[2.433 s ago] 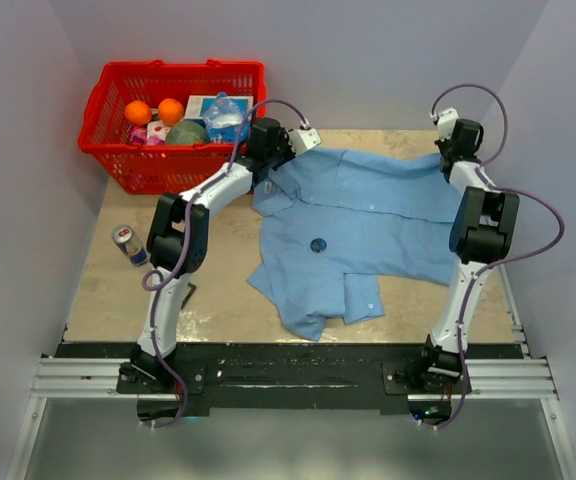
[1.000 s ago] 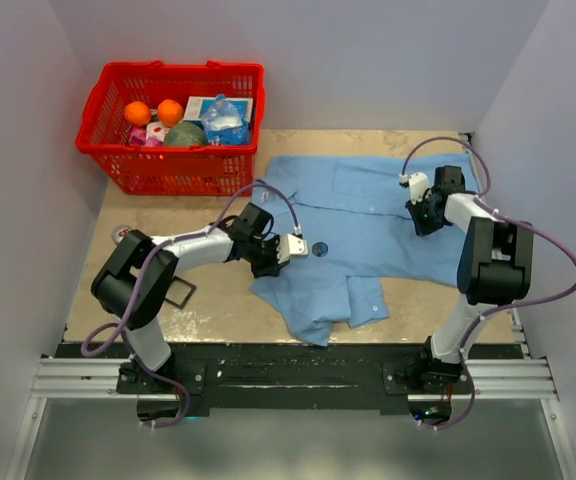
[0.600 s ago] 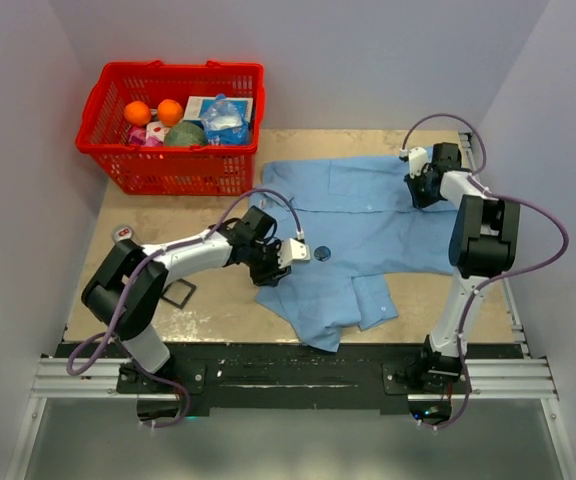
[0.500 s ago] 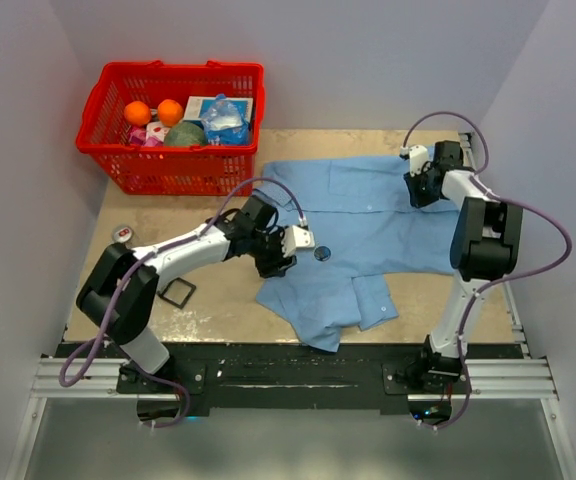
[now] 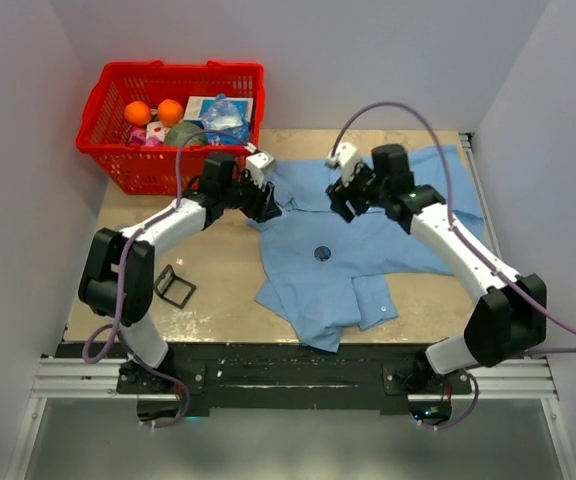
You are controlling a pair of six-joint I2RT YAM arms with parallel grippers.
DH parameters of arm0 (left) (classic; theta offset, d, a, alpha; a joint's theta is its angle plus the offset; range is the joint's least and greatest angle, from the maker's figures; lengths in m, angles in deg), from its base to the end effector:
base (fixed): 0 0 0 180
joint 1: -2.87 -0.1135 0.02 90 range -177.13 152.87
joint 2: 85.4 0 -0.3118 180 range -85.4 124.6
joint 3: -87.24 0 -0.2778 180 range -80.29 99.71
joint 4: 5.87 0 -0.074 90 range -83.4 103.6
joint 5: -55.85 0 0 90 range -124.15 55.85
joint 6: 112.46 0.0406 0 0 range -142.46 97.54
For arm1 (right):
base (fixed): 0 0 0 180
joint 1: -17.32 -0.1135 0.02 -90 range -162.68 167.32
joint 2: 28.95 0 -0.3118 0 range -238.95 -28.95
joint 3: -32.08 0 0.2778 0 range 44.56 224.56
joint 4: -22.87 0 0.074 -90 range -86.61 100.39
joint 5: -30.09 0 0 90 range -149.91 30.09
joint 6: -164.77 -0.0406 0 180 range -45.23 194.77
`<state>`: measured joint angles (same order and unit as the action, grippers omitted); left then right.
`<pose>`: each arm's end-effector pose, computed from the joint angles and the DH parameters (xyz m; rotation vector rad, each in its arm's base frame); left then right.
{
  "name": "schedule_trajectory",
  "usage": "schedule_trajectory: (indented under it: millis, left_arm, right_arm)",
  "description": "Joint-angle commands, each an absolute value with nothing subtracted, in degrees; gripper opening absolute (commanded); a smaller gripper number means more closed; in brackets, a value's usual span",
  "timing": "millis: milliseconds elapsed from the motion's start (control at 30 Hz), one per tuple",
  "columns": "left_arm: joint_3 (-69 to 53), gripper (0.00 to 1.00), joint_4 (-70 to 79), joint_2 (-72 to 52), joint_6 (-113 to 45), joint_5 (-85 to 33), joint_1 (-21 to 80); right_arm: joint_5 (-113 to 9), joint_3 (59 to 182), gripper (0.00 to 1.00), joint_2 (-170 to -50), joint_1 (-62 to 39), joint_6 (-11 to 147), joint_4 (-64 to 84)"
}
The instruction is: Remove the brooch from the garment
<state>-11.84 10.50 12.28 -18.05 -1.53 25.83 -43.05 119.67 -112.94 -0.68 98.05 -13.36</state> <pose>0.3766 -0.1833 0.2833 0.8295 1.9841 -0.7987 0.3384 0.1223 0.3802 -0.9069 1.9206 0.2601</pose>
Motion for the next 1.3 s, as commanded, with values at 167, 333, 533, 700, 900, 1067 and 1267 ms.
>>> schedule_trajectory:
  millis: [167,333,533,700,900,1067,1267]
  left_arm:
    - [-10.15,0.54,3.44,22.78,-26.95,2.86,23.96]
    - [-7.78,0.52,10.52,29.55,-23.69,-1.79,23.87]
    - [-9.71,0.52,10.64,28.76,-23.25,-6.98,23.78]
    - [-9.01,0.52,11.00,29.82,-23.69,-7.87,23.78]
    - [-8.92,0.52,10.91,29.91,-23.51,-7.17,23.78]
    - [-8.57,0.52,10.91,29.64,-23.86,-6.38,23.78]
    - [-8.65,0.51,11.09,29.47,-23.34,-6.11,23.78]
  right_arm:
    - [-47.60,107.41,0.67,-115.70,-10.62,103.15,-7.28]
    - [-51.55,102.31,0.67,-119.38,-15.19,108.60,0.35]
    - [-53.04,102.74,0.69,-123.17,-18.62,113.08,0.46]
    - [-57.62,102.57,0.68,-124.40,-19.59,113.87,2.39]
    - [-59.73,101.69,0.67,-125.46,-21.00,116.16,3.45]
    - [-59.73,101.60,0.67,-126.33,-22.58,116.78,3.10]
    - [-64.38,100.72,0.66,-127.56,-23.81,118.00,4.94]
